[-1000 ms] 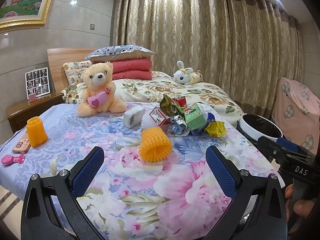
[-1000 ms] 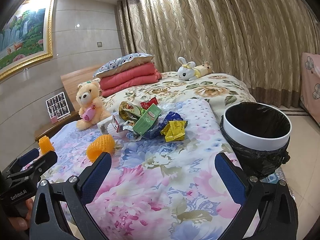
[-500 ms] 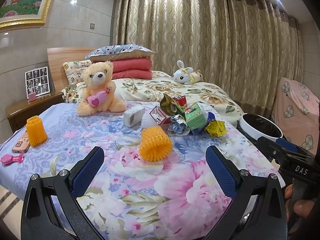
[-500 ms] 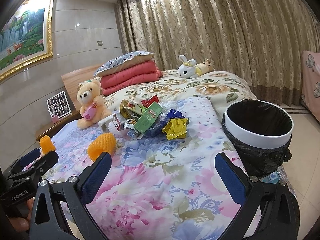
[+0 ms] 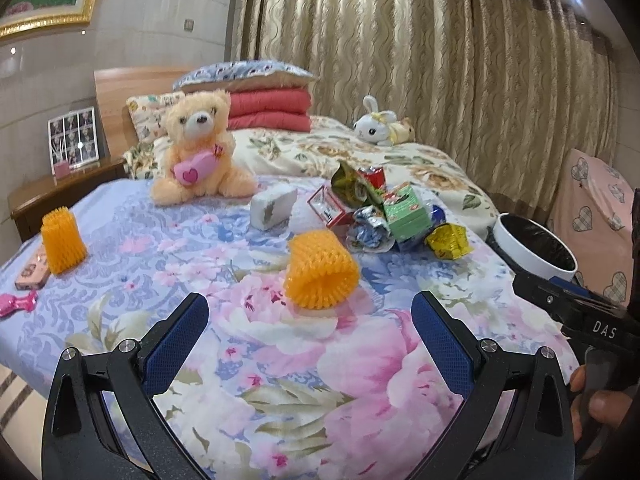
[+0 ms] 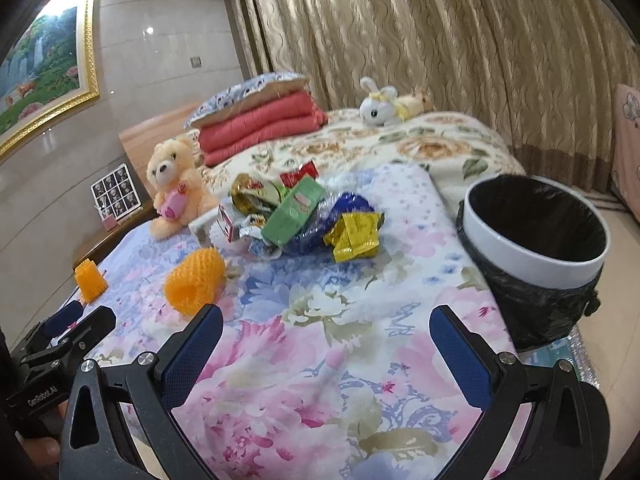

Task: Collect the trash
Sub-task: 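Close the left tool on the orange mesh sleeve while the right tool grasps the yellow wrapper, then carry the orange sleeve and yellow wrapper with both tools over the trash bin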

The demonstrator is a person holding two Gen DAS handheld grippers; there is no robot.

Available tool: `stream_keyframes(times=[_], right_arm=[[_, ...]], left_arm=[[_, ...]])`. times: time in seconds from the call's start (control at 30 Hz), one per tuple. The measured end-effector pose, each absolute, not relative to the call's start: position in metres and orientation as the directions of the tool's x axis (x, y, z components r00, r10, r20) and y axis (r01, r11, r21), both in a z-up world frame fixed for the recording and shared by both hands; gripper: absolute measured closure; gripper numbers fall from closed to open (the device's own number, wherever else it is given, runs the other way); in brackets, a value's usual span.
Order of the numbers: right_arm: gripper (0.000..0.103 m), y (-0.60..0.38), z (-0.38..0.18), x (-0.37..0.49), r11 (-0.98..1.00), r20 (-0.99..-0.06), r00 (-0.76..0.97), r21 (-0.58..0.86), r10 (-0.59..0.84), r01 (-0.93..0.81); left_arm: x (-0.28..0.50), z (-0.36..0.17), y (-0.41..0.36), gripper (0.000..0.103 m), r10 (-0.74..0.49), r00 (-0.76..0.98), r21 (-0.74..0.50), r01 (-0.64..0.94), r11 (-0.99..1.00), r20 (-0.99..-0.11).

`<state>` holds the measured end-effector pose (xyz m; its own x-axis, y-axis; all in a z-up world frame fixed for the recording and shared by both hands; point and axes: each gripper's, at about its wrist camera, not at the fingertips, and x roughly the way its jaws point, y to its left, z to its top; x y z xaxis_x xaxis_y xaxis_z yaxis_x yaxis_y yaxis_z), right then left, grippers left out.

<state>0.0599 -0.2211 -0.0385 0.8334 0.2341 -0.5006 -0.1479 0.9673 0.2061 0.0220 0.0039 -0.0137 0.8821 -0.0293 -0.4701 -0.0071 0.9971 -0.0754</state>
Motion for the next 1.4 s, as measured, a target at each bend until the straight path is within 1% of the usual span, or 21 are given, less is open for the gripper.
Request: stream_keyframes(times=[0.03, 0.1, 0.63, 0.7, 0.73, 0.8, 0.87, 0.9, 0.93, 0.97, 1.0, 1.07, 1.1, 1.17, 1.2, 1.23, 1.27, 1.33, 1.4], right_arm=[[0.0, -0.221, -0.043, 0.068, 0.967, -0.526, 0.817, 0.208, 0.235, -0.144], [0.0, -0.223, -0.046, 0.076, 0.965, -0.544, 0.803, 0.219, 0.242, -0.142], [0.001, -0.246, -0.063, 0.164, 0.965, -0.661, 0.716, 0.252, 0.223, -0.067], [0.003, -0.247, -0.066, 0.175, 0.963, -0.681, 0.694, 0.262, 0.233, -0.067], [0.006, -0.247, -0.068, 0.18, 0.961, -0.688, 0.685, 0.267, 0.239, -0.067], [0.013, -0.246, -0.07, 0.187, 0.958, -0.698, 0.67, 0.278, 0.252, -0.071], [0.025, -0.245, -0.072, 0.193, 0.957, -0.705, 0.662, 0.281, 0.254, -0.068], [0.027, -0.244, -0.073, 0.194, 0.957, -0.708, 0.659, 0.283, 0.256, -0.068], [0.033, -0.244, -0.073, 0.196, 0.955, -0.709, 0.655, 0.288, 0.262, -0.07], [0.044, -0.242, -0.073, 0.199, 0.956, -0.711, 0.654, 0.284, 0.26, -0.071], [0.051, -0.242, -0.073, 0.199, 0.956, -0.711, 0.654, 0.284, 0.26, -0.071], [0.083, -0.241, -0.073, 0.198, 0.955, -0.712, 0.65, 0.285, 0.265, -0.078], [0.089, -0.241, -0.073, 0.198, 0.954, -0.712, 0.648, 0.289, 0.271, -0.081], [0.094, -0.242, -0.072, 0.194, 0.949, -0.704, 0.651, 0.303, 0.285, -0.089], [0.097, -0.243, -0.071, 0.191, 0.948, -0.698, 0.655, 0.305, 0.29, -0.094], [0.099, -0.243, -0.07, 0.189, 0.947, -0.694, 0.657, 0.306, 0.293, -0.099], [0.099, -0.243, -0.069, 0.185, 0.945, -0.69, 0.66, 0.309, 0.299, -0.105], [0.1, -0.244, -0.066, 0.178, 0.942, -0.68, 0.665, 0.315, 0.31, -0.117], [0.101, -0.246, -0.064, 0.17, 0.944, -0.676, 0.67, 0.304, 0.306, -0.125]], left_arm=[[0.027, -0.015, 0.005, 0.0, -0.028, 0.876, -0.077, -0.011, 0.997, -0.481], [0.036, -0.018, 0.006, 0.0, -0.029, 0.866, -0.084, -0.015, 0.996, -0.498], [0.11, -0.042, 0.0, 0.0, -0.019, 0.787, -0.079, -0.038, 0.996, -0.617], [0.117, -0.045, -0.001, 0.0, -0.021, 0.775, -0.083, -0.041, 0.996, -0.632], [0.12, -0.047, -0.001, 0.001, -0.021, 0.771, -0.084, -0.042, 0.996, -0.637], [0.125, -0.049, -0.002, 0.007, -0.031, 0.76, -0.09, -0.037, 0.995, -0.65], [0.129, -0.05, -0.003, 0.016, -0.036, 0.75, -0.088, -0.03, 0.996, -0.661], [0.13, -0.051, -0.003, 0.019, -0.038, 0.745, -0.087, -0.026, 0.996, -0.666], [0.132, -0.052, -0.004, 0.027, -0.049, 0.74, -0.093, -0.018, 0.995, -0.67], [0.133, -0.053, -0.004, 0.037, -0.059, 0.734, -0.099, -0.011, 0.995, -0.677], [0.135, -0.055, -0.004, 0.039, -0.067, 0.725, -0.103, -0.006, 0.995, -0.686], [0.134, -0.055, -0.005, 0.051, -0.079, 0.726, -0.109, 0.006, 0.994, -0.683], [0.133, -0.054, -0.006, 0.053, -0.079, 0.732, -0.102, 0.013, 0.995, -0.677], [0.13, -0.052, -0.01, 0.065, -0.078, 0.74, -0.085, 0.028, 0.996, -0.669], [0.129, -0.051, -0.012, 0.068, -0.081, 0.742, -0.084, 0.033, 0.996, -0.665], [0.127, -0.049, -0.012, 0.074, -0.088, 0.746, -0.088, 0.039, 0.995, -0.66], [0.125, -0.046, -0.013, 0.079, -0.101, 0.748, -0.098, 0.048, 0.994, -0.656], [0.122, -0.043, -0.015, 0.085, -0.129, 0.749, -0.118, 0.068, 0.991, -0.65], [0.118, -0.039, -0.02, 0.086, -0.145, 0.754, -0.122, 0.087, 0.989, -0.64]])
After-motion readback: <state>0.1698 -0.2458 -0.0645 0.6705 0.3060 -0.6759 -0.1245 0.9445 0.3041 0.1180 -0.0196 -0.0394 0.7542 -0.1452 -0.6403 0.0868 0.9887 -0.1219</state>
